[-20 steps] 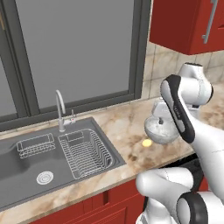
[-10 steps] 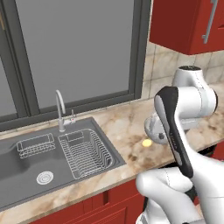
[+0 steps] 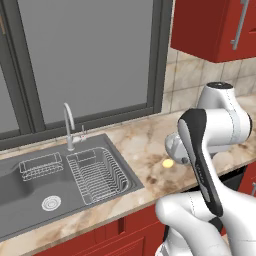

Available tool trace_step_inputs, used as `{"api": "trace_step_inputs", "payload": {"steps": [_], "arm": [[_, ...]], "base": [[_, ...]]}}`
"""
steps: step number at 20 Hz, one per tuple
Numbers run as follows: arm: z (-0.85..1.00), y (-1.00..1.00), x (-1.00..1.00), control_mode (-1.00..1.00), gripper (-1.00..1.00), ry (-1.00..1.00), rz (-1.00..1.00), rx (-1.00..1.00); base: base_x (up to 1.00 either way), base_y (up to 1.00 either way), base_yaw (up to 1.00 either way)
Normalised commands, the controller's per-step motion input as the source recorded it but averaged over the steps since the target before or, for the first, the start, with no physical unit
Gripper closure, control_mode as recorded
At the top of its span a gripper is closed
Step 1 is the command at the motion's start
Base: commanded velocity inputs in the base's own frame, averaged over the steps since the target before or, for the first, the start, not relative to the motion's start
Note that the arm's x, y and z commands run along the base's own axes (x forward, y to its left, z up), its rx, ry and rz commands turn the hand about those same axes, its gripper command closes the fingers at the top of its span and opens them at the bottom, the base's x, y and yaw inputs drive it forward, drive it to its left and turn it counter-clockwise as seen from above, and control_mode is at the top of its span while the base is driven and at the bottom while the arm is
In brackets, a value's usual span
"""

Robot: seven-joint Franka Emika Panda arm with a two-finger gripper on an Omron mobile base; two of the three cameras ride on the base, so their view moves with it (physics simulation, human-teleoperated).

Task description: Gather the eggs and milk located in the vicinity of the sink area and place them right next to the bowl.

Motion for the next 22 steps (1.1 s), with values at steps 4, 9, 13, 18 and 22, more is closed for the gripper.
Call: {"api": "trace_step_inputs", "payload": {"steps": [4,9,13,18,22], "arm": [[0.00,0.00,0.00,1.00,-1.00,0.00,0.00,0.00],[0.00,0.00,0.00,1.00,-1.00,0.00,0.00,0.00],[0.00,0.00,0.00,1.00,-1.00,0.00,0.00,0.00],[0.00,0.00,0.00,1.00,-1.00,0.00,0.00,0.00],[0.00,0.00,0.00,1.00,-1.00,0.00,0.00,0.00]], "base": [[-0.63,0.70,0.09],[-0.52,1.00,0.17],[-0.24,1.00,0.21],[-0.15,1.00,0.20],[-0.14,1.00,0.18]]}}
